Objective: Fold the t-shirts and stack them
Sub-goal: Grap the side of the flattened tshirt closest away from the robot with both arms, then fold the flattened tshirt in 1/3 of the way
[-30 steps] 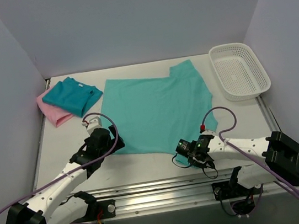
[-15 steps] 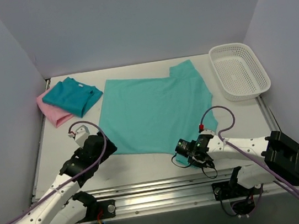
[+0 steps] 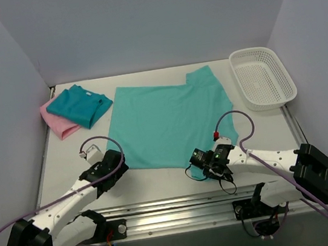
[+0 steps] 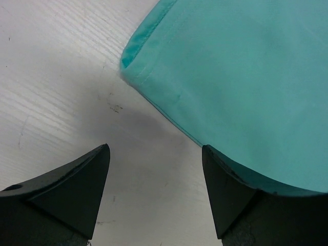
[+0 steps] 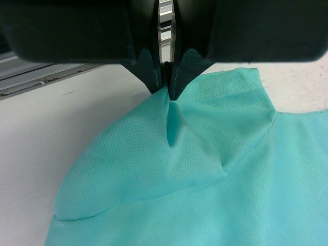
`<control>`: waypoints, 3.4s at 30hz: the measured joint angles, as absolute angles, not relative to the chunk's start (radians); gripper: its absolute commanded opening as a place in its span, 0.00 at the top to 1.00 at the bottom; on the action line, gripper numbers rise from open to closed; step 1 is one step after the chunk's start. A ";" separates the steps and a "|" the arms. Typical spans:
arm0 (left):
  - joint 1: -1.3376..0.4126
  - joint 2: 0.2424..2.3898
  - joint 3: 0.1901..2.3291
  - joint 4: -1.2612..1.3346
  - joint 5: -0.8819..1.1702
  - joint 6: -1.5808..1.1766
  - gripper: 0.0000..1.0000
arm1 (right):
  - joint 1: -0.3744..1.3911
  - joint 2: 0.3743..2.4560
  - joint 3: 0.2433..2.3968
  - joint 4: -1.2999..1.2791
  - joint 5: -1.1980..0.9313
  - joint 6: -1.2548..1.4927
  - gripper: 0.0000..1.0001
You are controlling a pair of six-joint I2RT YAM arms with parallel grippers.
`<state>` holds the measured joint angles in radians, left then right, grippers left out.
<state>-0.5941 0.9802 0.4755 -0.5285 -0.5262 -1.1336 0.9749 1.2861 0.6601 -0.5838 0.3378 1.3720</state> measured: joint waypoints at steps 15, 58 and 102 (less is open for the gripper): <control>-0.607 1.144 0.471 -0.454 -0.632 -1.269 0.21 | 0.967 1.223 0.661 -0.619 0.390 1.336 1.00; -0.659 0.995 0.594 -0.574 -0.730 -1.243 0.98 | 0.935 1.054 0.732 -0.829 0.478 1.334 1.00; -0.292 1.568 0.910 -0.194 -0.458 -0.917 0.98 | 0.522 1.909 1.412 -0.654 0.674 1.069 1.00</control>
